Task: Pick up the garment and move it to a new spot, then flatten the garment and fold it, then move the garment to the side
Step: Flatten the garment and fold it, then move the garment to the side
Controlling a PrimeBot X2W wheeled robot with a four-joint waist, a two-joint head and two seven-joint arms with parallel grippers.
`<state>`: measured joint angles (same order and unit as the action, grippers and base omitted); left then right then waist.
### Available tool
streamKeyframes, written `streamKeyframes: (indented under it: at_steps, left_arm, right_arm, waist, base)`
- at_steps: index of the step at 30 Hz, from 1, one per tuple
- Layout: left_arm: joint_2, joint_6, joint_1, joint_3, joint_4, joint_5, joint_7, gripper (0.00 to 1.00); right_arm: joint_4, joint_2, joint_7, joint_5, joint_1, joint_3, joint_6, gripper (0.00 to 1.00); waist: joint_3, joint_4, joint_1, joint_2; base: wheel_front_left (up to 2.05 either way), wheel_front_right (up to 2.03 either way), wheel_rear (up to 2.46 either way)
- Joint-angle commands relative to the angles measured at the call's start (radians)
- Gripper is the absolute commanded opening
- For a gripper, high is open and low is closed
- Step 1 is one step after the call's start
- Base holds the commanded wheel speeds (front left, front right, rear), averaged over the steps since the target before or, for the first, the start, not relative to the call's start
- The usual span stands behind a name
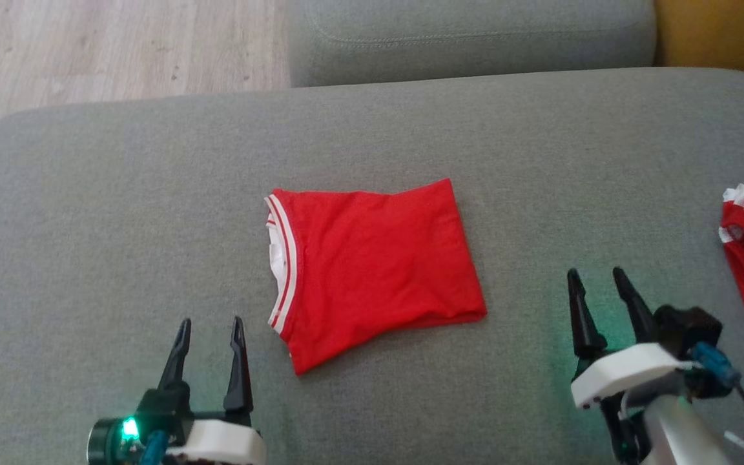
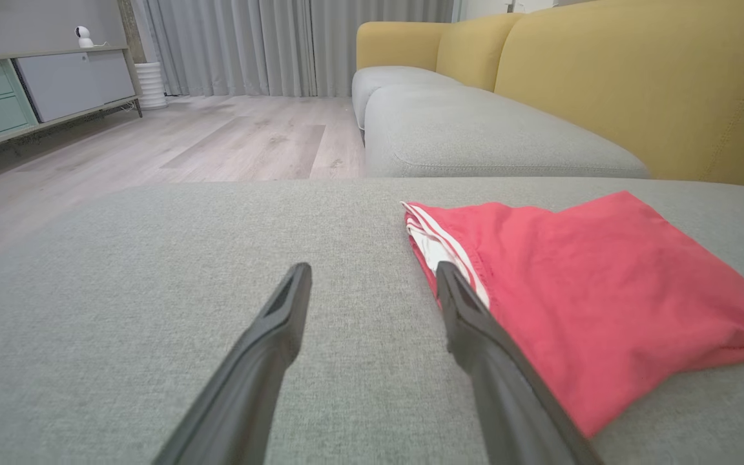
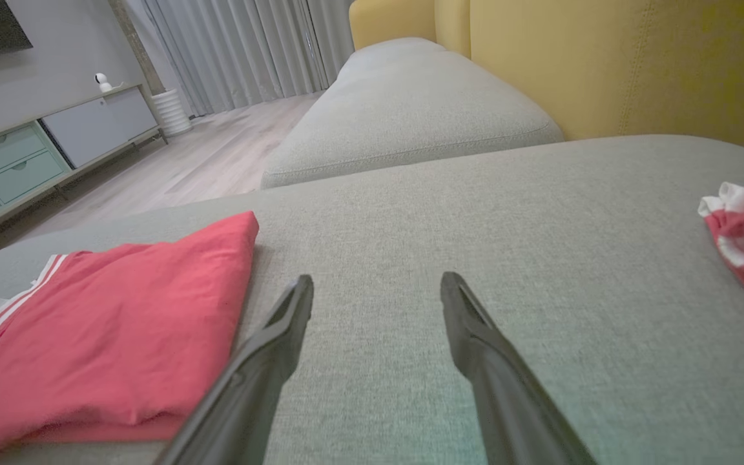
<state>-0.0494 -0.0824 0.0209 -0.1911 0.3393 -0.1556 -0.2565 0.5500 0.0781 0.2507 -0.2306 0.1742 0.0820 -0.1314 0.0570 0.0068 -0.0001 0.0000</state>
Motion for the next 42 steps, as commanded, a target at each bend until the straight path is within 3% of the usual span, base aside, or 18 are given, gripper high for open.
streamKeyframes:
  at_steps: [1, 14, 21, 30, 31, 32, 33, 38, 42]
  left_arm:
    - [-0.001, -0.002, 0.006, 0.038, -0.027, 0.012, -0.005, 1.00]
    - [-0.001, 0.003, 0.004, 0.011, -0.046, 0.020, -0.005, 1.00]
    - [-0.001, 0.004, 0.028, -0.075, -0.045, 0.005, -0.005, 1.00]
    - [-0.001, -0.005, 0.041, -0.116, -0.042, 0.003, -0.005, 1.00]
    - [-0.001, -0.007, 0.041, -0.116, -0.043, 0.001, -0.005, 1.00]
    - [-0.001, -0.008, 0.042, -0.115, -0.043, 0.001, -0.005, 1.00]
    - [-0.001, -0.009, 0.042, -0.113, -0.043, 0.000, -0.005, 1.00]
    - [-0.001, -0.008, 0.041, -0.095, -0.043, 0.005, -0.005, 1.00]
    - [-0.001, -0.002, 0.051, -0.090, -0.043, 0.004, -0.005, 1.00]
  right_arm:
    - [-0.036, -0.011, 0.011, 0.013, 0.008, 0.016, 0.001, 1.00]
    - [-0.005, -0.027, 0.011, 0.018, 0.017, 0.033, 0.001, 1.00]
    - [0.162, -0.028, 0.002, -0.045, 0.179, 0.138, 0.001, 1.00]
    - [0.377, -0.028, -0.068, -0.003, 0.312, 0.130, 0.001, 1.00]
    - [0.399, -0.028, -0.080, -0.008, 0.317, 0.137, 0.001, 0.96]
    - [0.414, -0.028, -0.083, -0.020, 0.321, 0.143, 0.001, 0.35]
    - [0.427, -0.028, -0.085, -0.024, 0.322, 0.154, 0.001, 0.00]
    - [0.449, -0.028, -0.037, -0.065, 0.318, 0.191, 0.001, 0.00]
    - [0.441, -0.028, -0.004, -0.100, 0.296, 0.203, 0.001, 0.00]
  waist:
    - [-0.005, -0.004, 0.0001, 0.0000]
    - [0.011, 0.036, 0.0001, 0.0000]
    - [0.068, 0.142, 0.0001, 0.0000]
    - [0.100, 0.232, 0.0001, 0.0000]
    - [0.101, 0.236, 0.0001, 0.0000]
    - [0.101, 0.237, 0.0001, 0.0000]
    - [0.102, 0.236, 0.0001, 0.0000]
    - [0.092, 0.171, 0.0001, 0.0000]
    - [0.077, 0.066, 0.0001, 0.0000]
  base:
    - [0.00, 0.00, 0.00]
    - [0.00, 0.00, 0.00]
    - [0.00, 0.00, 0.00]
    - [0.00, 0.00, 0.00]
    - [0.00, 0.00, 0.00]
    - [0.00, 0.00, 0.00]
    - [0.00, 0.00, 0.00]
    - [0.00, 0.00, 0.00]
    - [0.00, 0.00, 0.00]
